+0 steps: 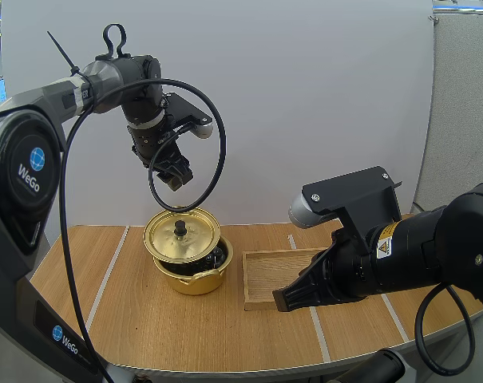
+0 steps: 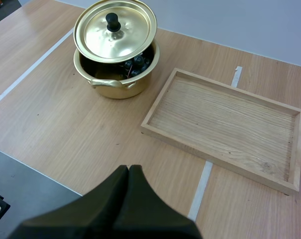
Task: Open the pot, put the grape inside, and close it
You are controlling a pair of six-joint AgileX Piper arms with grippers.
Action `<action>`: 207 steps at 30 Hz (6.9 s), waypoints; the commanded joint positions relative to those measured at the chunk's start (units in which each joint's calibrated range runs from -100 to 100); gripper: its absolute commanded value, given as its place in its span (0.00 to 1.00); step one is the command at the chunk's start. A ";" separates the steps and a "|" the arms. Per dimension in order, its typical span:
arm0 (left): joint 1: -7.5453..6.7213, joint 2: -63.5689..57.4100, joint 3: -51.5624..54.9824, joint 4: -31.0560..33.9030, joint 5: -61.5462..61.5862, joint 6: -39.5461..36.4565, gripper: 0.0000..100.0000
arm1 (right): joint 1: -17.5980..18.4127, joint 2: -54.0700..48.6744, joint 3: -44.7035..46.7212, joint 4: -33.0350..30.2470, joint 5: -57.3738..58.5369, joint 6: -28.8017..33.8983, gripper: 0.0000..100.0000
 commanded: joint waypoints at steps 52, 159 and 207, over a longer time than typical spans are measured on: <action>0.19 21.28 -0.52 -1.35 -7.84 2.42 1.00 | -0.15 -0.46 -0.03 0.29 0.00 -0.12 0.00; 0.19 18.89 8.62 -9.86 -3.14 6.06 0.00 | -0.15 -0.46 -0.03 0.29 0.00 -0.12 0.00; -1.95 7.72 -5.77 -4.80 8.17 2.72 1.00 | -0.15 -0.46 -0.03 0.29 0.00 -0.12 0.00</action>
